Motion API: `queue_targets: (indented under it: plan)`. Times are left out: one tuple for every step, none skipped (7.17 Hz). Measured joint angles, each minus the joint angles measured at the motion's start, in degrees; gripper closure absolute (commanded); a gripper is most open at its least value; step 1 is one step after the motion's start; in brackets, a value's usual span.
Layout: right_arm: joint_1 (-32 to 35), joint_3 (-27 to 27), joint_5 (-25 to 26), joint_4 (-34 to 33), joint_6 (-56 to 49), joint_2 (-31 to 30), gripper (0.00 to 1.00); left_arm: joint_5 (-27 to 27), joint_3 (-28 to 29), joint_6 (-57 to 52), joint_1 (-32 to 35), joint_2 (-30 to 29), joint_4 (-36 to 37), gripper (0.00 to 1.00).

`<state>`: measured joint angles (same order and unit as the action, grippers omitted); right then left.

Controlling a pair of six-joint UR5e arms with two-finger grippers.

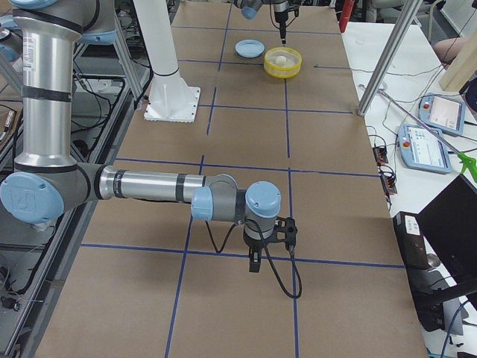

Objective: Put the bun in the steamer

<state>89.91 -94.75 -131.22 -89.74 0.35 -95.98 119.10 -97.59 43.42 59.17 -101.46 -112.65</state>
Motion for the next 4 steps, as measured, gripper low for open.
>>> queue_targets:
  plan:
    - [0.0,0.0,0.0,0.0,0.0,0.0,0.00,3.9,-0.6,-6.8,4.7,3.1,-0.1,0.01]
    - [0.0,0.0,0.0,0.0,0.0,0.0,0.00,7.3,-0.4,-14.6,9.8,5.8,0.1,0.01]
    - [0.0,0.0,0.0,0.0,0.0,0.0,0.00,9.7,0.1,-21.6,14.6,7.9,0.7,0.01]
    - [0.0,0.0,0.0,0.0,0.0,0.0,0.00,11.4,0.6,-27.0,18.8,9.3,2.2,0.01]
